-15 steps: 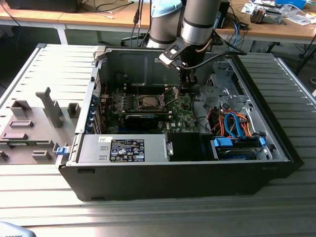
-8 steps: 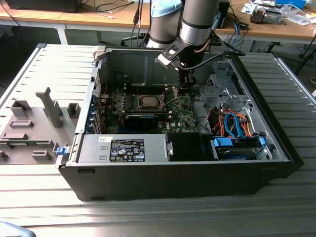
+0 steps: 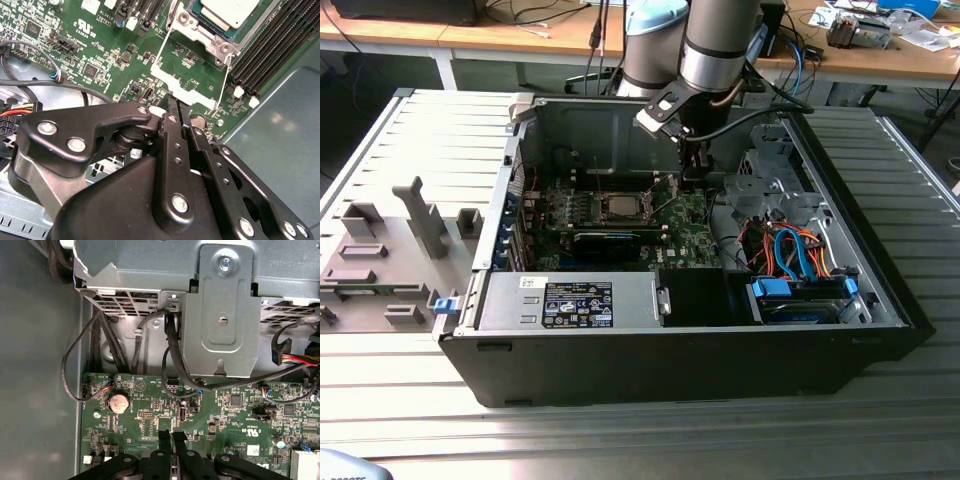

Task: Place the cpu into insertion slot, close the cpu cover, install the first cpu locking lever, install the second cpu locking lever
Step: 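Close the cpu cover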

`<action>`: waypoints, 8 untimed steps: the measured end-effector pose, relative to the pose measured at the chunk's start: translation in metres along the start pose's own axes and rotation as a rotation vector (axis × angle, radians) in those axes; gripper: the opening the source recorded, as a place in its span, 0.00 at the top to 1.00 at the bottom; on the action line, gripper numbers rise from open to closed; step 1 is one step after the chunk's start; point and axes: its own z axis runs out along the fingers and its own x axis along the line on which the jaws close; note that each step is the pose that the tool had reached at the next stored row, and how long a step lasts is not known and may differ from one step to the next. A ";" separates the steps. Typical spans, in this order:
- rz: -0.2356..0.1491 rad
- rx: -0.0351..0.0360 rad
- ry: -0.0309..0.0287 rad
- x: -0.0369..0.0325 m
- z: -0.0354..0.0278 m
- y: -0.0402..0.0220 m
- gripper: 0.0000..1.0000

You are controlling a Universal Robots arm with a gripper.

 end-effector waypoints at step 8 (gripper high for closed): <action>0.000 -0.0008 0.0000 0.0002 0.0001 -0.0033 0.84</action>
